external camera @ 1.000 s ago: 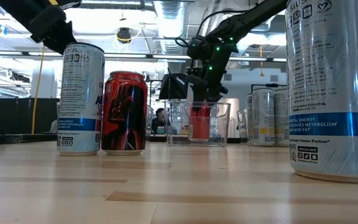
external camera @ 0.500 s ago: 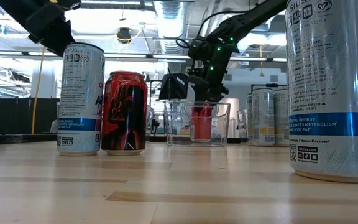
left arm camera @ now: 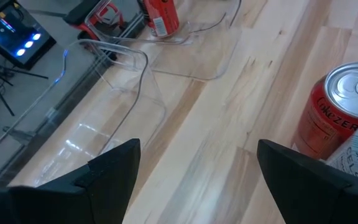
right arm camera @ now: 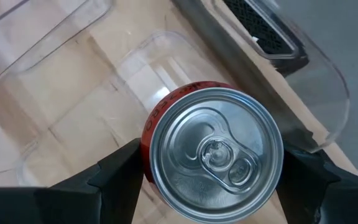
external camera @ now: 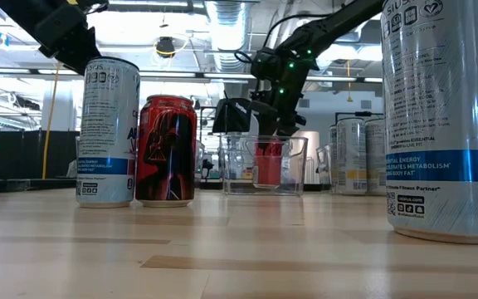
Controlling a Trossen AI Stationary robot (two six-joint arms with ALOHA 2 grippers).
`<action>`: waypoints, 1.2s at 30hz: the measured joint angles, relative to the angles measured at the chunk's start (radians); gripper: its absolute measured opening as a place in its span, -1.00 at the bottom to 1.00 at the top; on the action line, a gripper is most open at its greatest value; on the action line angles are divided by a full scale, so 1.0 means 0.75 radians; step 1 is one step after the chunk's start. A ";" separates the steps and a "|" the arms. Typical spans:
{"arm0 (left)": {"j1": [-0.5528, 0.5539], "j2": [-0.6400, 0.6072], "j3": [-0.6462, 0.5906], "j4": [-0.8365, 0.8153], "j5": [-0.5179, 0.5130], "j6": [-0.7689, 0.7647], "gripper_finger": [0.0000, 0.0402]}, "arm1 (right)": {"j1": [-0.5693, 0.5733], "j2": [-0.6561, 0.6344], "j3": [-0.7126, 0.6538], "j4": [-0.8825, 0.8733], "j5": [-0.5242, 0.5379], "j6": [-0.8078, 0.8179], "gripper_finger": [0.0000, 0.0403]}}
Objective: Sort soda cans
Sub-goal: Put the red-black soda can into the middle transparent bin
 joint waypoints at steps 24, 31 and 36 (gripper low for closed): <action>0.000 0.000 0.000 -0.025 -0.014 -0.053 0.59 | 0.042 -0.009 0.002 0.035 0.087 -0.028 0.98; 0.000 0.000 -0.001 -0.103 -0.015 -0.144 0.59 | 0.068 -0.071 0.003 0.075 0.112 -0.069 0.98; 0.009 0.000 -0.001 -0.110 -0.013 -0.175 0.59 | 0.088 -0.144 0.004 0.011 0.114 -0.093 0.98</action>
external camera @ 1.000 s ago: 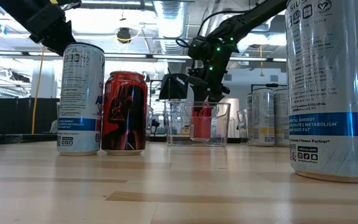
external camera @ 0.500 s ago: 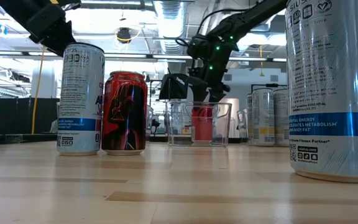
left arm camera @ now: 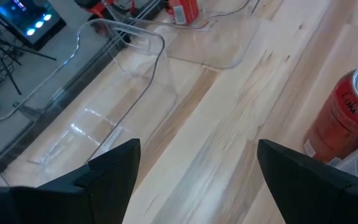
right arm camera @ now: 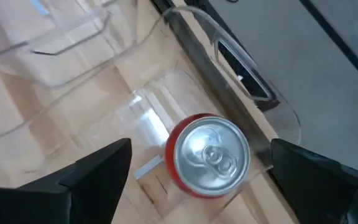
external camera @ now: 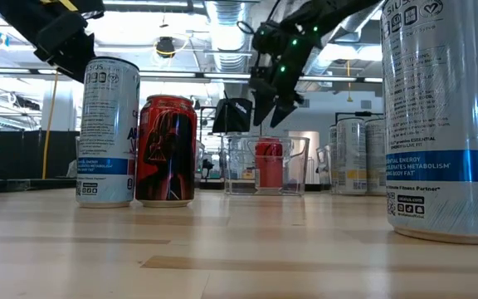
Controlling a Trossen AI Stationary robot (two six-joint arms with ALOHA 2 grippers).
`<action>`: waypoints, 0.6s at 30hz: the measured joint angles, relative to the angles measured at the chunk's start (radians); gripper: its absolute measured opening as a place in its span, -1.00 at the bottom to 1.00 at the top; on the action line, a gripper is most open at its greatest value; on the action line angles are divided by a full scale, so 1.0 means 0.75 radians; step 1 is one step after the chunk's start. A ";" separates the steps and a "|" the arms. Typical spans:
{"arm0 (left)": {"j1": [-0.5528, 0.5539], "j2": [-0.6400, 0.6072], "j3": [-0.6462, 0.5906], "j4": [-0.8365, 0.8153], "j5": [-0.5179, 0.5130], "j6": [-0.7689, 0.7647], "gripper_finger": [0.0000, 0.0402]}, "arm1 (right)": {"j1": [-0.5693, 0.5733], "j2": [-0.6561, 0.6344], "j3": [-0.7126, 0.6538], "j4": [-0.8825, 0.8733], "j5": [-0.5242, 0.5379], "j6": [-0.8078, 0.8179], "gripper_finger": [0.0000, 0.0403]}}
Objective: Sort soda cans
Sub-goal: Put the red-black soda can into the middle transparent bin
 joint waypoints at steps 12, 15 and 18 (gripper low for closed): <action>0.049 0.000 0.000 0.024 0.165 0.026 0.59 | 0.167 -0.249 -0.003 -0.077 -0.002 0.039 0.99; 0.049 0.000 0.000 0.049 0.184 0.058 0.59 | 0.259 -0.278 -0.003 -0.110 -0.007 0.039 0.99; 0.049 0.000 0.000 0.055 0.185 0.058 0.59 | 0.367 -0.287 -0.004 -0.117 -0.059 0.034 0.99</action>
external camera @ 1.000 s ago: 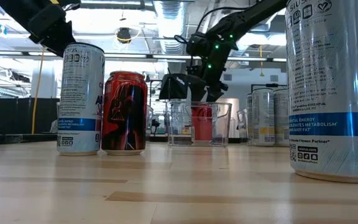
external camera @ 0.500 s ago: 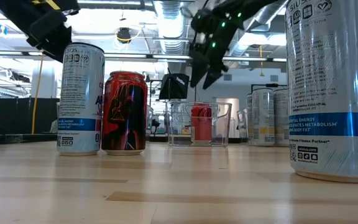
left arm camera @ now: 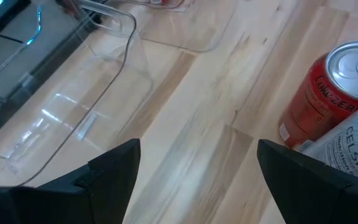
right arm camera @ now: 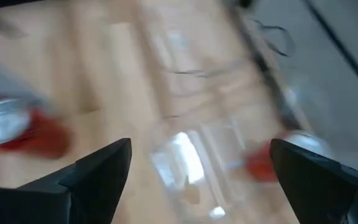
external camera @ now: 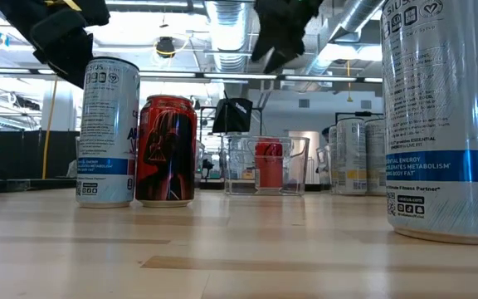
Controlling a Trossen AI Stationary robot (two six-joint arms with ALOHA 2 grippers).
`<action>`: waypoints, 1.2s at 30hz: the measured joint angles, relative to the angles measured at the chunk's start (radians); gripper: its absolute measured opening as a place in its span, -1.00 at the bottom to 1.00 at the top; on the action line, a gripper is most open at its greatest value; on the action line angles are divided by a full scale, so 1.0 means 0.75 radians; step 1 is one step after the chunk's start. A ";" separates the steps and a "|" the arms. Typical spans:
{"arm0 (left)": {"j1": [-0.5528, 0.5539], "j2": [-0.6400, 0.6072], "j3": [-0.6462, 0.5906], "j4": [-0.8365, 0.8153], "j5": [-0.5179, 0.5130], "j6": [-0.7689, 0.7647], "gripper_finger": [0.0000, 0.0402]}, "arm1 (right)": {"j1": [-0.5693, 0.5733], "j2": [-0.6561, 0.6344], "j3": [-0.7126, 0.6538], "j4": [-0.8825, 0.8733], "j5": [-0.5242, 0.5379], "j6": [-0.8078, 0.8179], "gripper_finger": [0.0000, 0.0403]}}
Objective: Sort soda cans
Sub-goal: Put the red-black soda can into the middle transparent bin
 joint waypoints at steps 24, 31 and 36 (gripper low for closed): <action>0.000 0.000 0.000 -0.016 0.013 -0.029 0.59 | 0.450 0.364 -0.091 0.518 -0.161 -0.415 0.99; -0.001 0.000 0.000 -0.015 0.052 -0.059 0.59 | 0.381 0.442 -0.090 0.650 -0.190 -0.303 0.99; -0.001 0.000 0.000 -0.016 0.053 -0.054 0.59 | 0.365 0.481 -0.087 0.699 -0.269 -0.270 0.99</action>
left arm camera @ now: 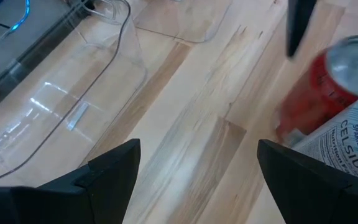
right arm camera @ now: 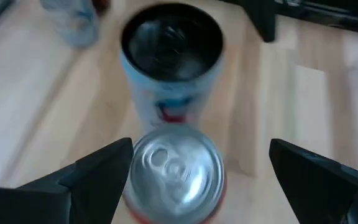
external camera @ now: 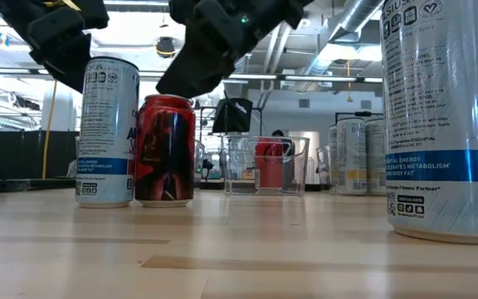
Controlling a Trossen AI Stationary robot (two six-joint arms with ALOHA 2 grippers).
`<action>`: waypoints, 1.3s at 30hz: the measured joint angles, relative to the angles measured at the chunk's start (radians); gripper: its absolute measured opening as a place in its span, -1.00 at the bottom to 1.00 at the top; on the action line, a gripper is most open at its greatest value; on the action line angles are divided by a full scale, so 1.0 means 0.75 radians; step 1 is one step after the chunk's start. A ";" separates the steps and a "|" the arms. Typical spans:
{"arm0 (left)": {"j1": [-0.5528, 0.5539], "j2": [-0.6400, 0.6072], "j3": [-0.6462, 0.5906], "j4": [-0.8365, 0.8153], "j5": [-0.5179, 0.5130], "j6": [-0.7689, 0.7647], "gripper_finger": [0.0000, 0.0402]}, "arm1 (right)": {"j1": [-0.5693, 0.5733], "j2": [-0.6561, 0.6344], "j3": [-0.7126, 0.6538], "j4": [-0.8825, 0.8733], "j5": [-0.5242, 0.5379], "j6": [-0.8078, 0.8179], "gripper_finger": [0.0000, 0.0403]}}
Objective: Sort soda cans
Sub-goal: Put the red-black soda can into the middle transparent bin
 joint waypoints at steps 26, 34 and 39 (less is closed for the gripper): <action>0.000 0.000 -0.002 0.000 -0.004 -0.001 0.59 | -0.062 -0.027 -0.003 -0.082 -0.025 0.031 0.99; 0.000 0.001 -0.002 -0.005 -0.006 -0.001 0.59 | -0.086 -0.125 -0.005 -0.129 -0.024 0.051 0.99; 0.000 0.001 -0.002 -0.006 -0.011 -0.001 0.59 | -0.080 -0.181 -0.003 -0.124 -0.130 0.122 0.99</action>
